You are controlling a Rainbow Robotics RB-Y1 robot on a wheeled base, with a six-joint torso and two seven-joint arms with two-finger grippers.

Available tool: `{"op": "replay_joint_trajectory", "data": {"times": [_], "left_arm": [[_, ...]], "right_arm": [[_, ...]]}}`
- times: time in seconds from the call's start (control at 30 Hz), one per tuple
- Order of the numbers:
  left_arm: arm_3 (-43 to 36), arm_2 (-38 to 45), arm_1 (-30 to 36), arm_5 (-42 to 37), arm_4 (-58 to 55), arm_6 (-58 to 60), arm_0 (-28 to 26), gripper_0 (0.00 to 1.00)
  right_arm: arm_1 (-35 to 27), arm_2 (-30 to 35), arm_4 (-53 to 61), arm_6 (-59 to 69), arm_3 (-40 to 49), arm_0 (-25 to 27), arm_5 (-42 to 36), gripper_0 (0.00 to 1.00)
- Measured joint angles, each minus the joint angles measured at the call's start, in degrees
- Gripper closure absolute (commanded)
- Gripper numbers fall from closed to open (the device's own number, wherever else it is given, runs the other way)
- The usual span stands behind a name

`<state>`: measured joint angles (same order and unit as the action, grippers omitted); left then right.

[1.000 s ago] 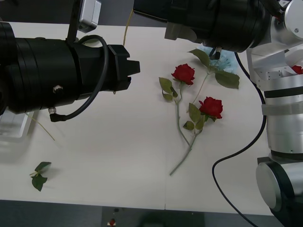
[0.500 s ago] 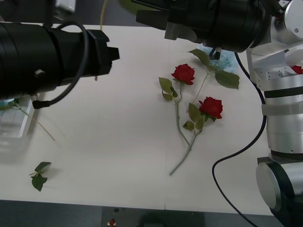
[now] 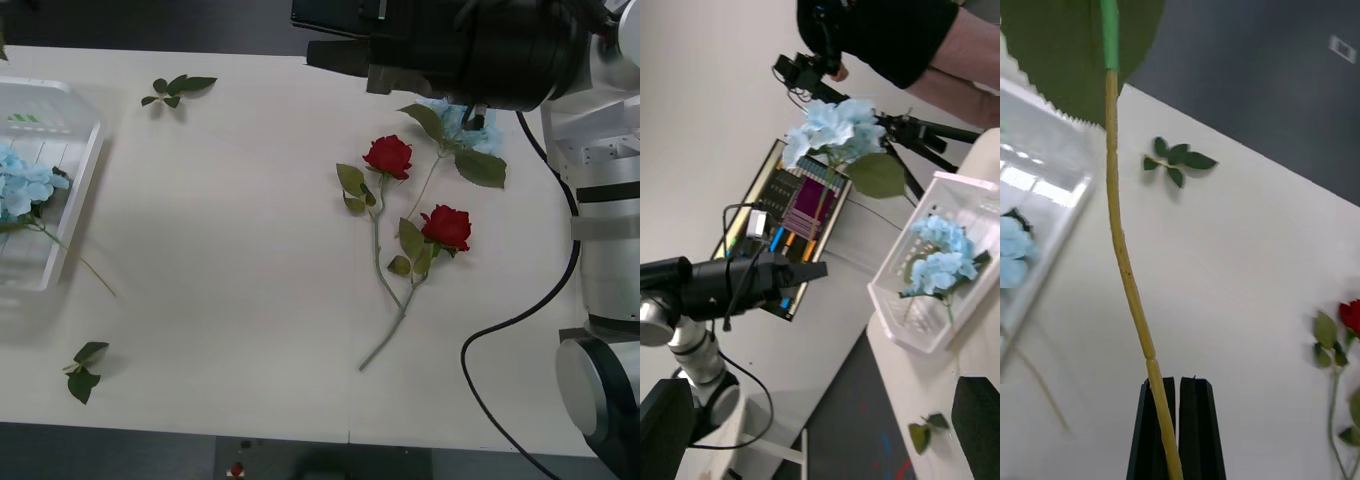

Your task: Put the red flowers into the right box and the blue flowers into the left box

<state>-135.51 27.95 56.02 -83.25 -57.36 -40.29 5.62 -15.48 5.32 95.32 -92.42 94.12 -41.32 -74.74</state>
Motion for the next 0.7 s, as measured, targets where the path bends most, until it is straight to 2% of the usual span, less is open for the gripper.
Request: {"op": "replay_joint_trajectory", "data": {"times": [0.13,0.33,0.53,0.7], "left_arm": [[5.0,2.3,0.4,0.0,2.1,-3.4,-2.7,1.00],[14.8,1.8,0.4,1.7,7.1,-8.8,-2.9,1.00],[23.4,-1.9,0.4,8.4,11.3,-12.5,-2.9,1.00],[28.9,-6.1,0.4,14.3,13.2,-13.2,-2.9,1.00]], "right_arm": [[-5.5,0.3,-0.8,4.3,0.0,0.0,-2.6,0.00],[-13.4,0.2,-2.5,15.4,0.0,0.0,-7.9,0.00],[-18.7,-0.8,-3.3,25.4,0.7,2.1,-12.6,0.00],[-21.6,-1.6,-11.5,33.4,4.0,5.5,-19.1,0.00]]}}
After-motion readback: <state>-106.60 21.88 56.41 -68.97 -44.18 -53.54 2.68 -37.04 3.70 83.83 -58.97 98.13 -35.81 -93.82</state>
